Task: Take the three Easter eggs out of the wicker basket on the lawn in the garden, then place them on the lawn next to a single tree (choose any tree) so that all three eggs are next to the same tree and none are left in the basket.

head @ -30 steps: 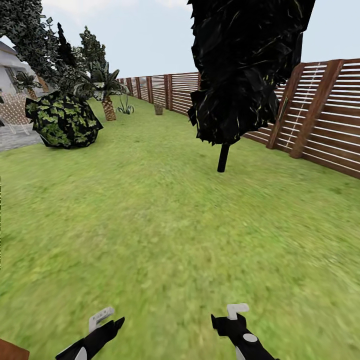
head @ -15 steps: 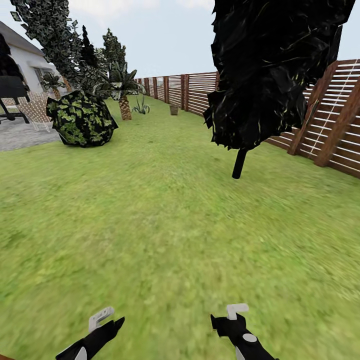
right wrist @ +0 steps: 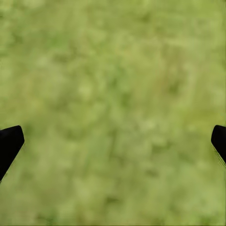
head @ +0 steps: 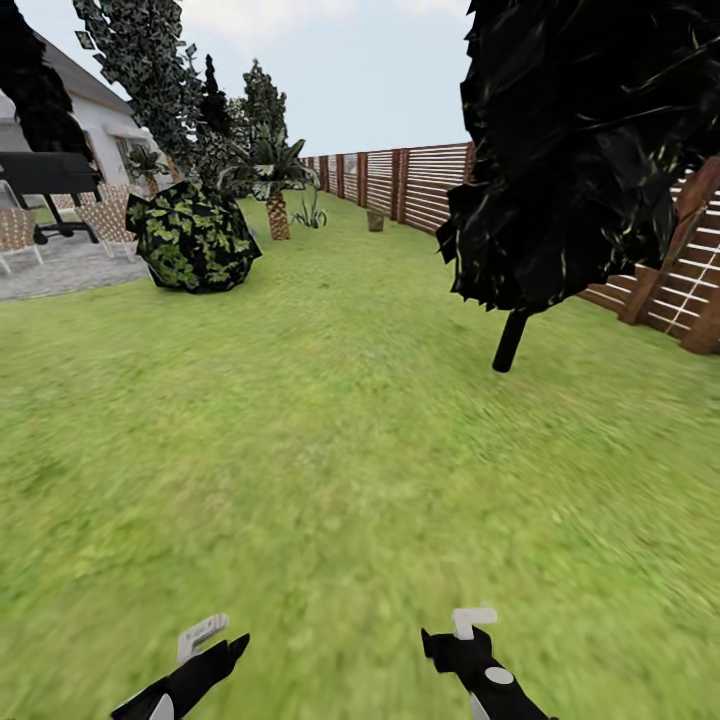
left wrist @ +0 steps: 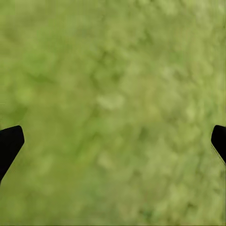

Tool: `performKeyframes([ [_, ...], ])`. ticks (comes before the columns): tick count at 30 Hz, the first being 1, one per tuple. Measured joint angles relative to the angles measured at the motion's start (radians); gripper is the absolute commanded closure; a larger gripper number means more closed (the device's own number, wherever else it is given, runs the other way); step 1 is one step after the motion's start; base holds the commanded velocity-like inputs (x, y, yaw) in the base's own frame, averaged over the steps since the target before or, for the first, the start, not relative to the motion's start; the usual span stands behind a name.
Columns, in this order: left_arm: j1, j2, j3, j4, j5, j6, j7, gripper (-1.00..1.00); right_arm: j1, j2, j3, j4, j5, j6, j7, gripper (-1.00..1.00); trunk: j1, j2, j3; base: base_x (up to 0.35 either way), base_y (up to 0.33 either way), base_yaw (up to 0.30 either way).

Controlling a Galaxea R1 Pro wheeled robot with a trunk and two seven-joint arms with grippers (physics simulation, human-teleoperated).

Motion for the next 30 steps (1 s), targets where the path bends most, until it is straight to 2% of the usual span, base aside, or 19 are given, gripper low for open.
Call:
performKeyframes([
  [7,0.000,0.000,0.000,0.000,0.000,0.000,0.000,-1.00,0.000,0.000,-0.001,0.000,0.000,-0.001,0.000,-1.00,0.000,0.000,0.000,0.314,-0.098,0.087],
  [30,0.000,0.000,0.000,0.000,0.000,0.000,0.002,-1.00,0.000,0.000,-0.001,0.000,0.000,-0.001,0.005,-1.00,0.000,0.000,0.000,0.314,-0.104,0.002],
])
